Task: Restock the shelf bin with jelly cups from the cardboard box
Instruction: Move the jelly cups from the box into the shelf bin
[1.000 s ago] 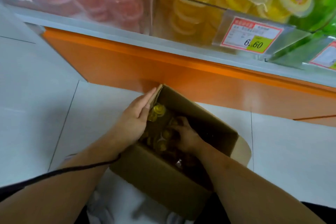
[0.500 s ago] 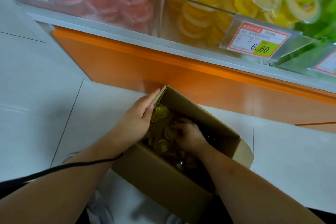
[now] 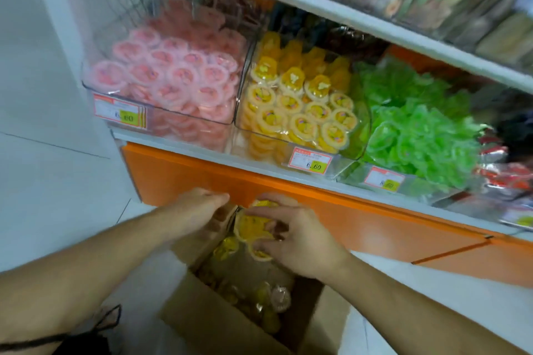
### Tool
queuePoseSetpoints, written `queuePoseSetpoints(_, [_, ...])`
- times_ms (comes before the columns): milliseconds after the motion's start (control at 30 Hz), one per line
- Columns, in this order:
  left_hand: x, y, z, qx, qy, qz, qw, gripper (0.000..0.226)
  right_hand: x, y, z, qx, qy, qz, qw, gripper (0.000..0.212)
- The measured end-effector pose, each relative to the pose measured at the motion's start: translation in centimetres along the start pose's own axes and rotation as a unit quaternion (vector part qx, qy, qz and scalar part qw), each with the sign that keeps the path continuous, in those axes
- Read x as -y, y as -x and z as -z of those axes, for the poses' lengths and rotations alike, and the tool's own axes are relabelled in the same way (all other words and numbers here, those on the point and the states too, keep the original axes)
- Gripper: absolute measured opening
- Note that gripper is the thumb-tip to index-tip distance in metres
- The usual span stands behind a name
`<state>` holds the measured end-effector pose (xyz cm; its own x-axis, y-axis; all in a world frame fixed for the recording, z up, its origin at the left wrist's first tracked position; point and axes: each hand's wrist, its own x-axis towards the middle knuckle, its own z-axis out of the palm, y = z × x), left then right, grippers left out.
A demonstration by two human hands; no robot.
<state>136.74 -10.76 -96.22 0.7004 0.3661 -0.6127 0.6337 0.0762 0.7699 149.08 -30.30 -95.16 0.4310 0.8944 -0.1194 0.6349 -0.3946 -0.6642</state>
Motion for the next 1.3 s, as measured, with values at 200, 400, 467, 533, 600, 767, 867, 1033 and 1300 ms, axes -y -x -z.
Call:
queuePoseSetpoints(200, [-6.9,7.5,0.0,0.195,0.328,-0.066,0.922,0.058,8.1,0.9,5.7,-0.142,-0.038,0.130,0.981,0.063])
queuePoseSetpoints(400, [-9.9,8.7,1.1,0.160,0.371,-0.111,0.908,0.056,10.2,-0.7,7.3,-0.184,-0.050,0.185,0.964,0.071])
queuePoseSetpoints(467, [-10.0,8.0,1.2,0.116,0.386,-0.106,0.909,0.050,10.1,-1.2,7.9,-0.189,-0.056,0.193,0.961,0.071])
queuePoseSetpoints(533, [-10.5,7.1,1.0,0.088,0.395,-0.116,0.907,0.045,10.0,-1.7,8.6,-0.206,-0.067,0.193,0.957,0.061])
queuePoseSetpoints(600, [-11.3,6.4,0.7,0.064,0.397,-0.120,0.908,0.041,9.5,-2.4,9.5,-0.239,-0.082,0.194,0.948,0.050])
queuePoseSetpoints(767, [-14.1,4.9,0.1,0.059,0.375,-0.138,0.915,0.025,8.2,-4.3,11.3,-0.252,-0.186,0.137,0.940,0.042])
queuePoseSetpoints(867, [-15.7,3.0,0.0,0.030,0.325,-0.142,0.935,0.034,7.2,-5.0,11.8,-0.255,-0.210,0.096,0.939,0.041])
queuePoseSetpoints(1033, [-17.4,2.3,-1.2,0.106,0.297,-0.129,0.940,0.038,6.8,-5.3,12.9,-0.252,-0.297,0.046,0.920,0.043])
queuePoseSetpoints(1300, [-17.1,1.6,-1.3,0.046,0.353,-0.116,0.927,0.030,4.4,-7.1,15.9,-0.349,-0.018,-0.016,0.937,0.040])
